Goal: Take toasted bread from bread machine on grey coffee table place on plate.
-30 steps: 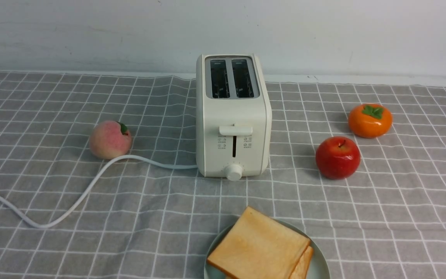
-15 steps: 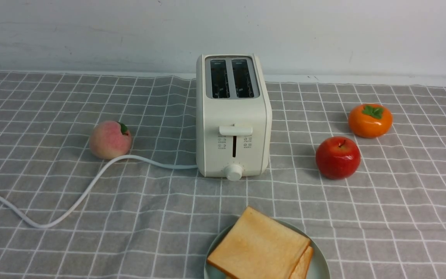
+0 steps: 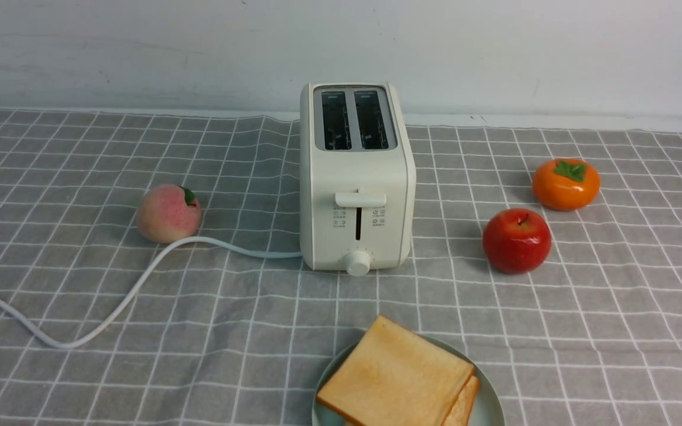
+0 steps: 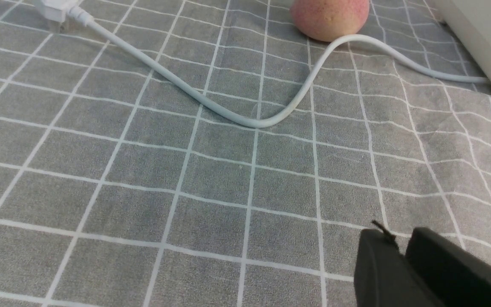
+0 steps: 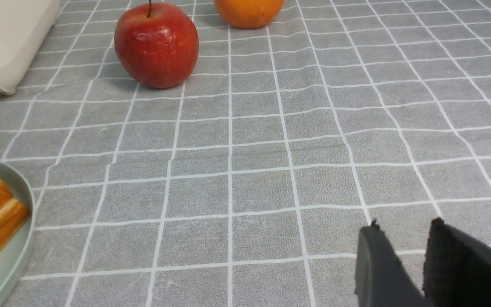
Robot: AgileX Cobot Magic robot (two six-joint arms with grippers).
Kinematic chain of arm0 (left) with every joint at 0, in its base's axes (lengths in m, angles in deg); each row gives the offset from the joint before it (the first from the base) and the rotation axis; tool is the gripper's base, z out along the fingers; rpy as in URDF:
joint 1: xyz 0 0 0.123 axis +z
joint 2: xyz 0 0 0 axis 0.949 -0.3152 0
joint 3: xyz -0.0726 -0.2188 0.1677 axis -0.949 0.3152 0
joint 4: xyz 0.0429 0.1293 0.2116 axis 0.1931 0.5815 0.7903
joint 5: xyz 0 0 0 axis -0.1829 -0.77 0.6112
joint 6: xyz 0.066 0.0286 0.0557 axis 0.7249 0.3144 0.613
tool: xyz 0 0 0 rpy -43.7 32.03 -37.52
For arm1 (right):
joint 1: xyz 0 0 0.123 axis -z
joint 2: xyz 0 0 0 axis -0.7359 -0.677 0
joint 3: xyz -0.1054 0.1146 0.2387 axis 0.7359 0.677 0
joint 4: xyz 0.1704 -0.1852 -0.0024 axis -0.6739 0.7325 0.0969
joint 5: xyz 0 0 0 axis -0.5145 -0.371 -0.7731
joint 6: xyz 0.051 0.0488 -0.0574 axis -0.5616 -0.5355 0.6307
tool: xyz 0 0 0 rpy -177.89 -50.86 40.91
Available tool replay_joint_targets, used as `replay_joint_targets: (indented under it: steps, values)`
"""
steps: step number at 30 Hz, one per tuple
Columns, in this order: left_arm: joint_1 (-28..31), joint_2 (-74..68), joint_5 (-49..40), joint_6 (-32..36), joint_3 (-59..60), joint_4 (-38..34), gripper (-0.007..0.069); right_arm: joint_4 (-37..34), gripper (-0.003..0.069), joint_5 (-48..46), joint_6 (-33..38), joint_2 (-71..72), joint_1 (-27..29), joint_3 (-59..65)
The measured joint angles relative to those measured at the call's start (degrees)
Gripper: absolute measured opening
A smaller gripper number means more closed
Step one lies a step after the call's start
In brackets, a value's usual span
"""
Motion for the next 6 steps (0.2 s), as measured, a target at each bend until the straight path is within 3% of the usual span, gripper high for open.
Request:
replay_joint_targets:
  steps: [6]
  values:
    - [0.0,0.0,0.0,0.0,0.0,0.0,0.0093,0.0,0.0193,0.0,0.0,0.0,0.0,0.0]
